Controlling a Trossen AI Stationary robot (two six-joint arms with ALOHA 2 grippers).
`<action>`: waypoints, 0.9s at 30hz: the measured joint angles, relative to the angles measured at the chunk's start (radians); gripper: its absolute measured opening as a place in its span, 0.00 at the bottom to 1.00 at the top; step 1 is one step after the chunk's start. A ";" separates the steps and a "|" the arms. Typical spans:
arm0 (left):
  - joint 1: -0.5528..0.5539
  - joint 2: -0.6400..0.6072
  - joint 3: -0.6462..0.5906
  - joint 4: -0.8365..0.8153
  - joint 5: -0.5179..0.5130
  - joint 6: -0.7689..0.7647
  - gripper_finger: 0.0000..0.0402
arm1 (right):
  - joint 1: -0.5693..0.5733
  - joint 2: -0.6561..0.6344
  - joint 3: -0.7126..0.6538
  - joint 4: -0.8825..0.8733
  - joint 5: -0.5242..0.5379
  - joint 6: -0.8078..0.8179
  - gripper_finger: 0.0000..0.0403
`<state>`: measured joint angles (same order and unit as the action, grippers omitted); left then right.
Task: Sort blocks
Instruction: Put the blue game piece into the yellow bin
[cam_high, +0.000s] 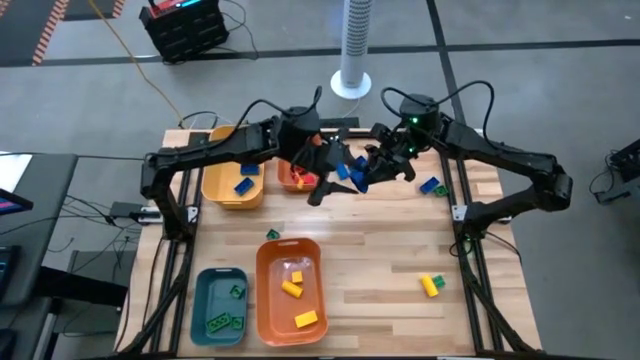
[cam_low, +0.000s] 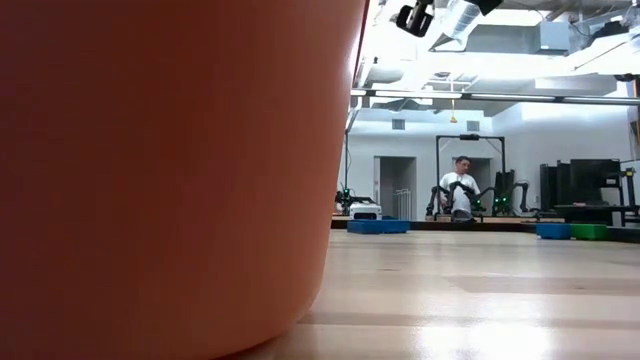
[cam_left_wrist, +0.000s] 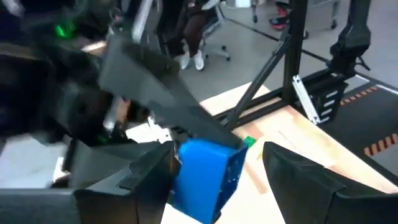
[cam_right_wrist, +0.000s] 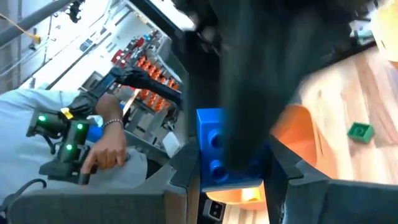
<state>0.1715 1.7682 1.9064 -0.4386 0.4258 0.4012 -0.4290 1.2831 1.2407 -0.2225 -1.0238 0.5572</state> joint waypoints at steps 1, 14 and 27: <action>0.000 0.004 0.000 0.001 0.011 -0.003 0.59 | 0.005 0.000 0.000 0.008 0.000 0.009 0.29; 0.005 0.022 -0.001 -0.030 0.042 0.052 0.45 | 0.008 0.061 0.000 0.076 -0.030 0.097 0.35; 0.041 0.021 -0.001 -0.043 -0.039 0.081 0.20 | -0.053 0.050 0.000 0.080 -0.054 0.104 0.59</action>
<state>0.2122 1.7892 1.9057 -0.4817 0.3865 0.4818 -0.4818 1.3333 1.2404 -0.1425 -1.0776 0.6613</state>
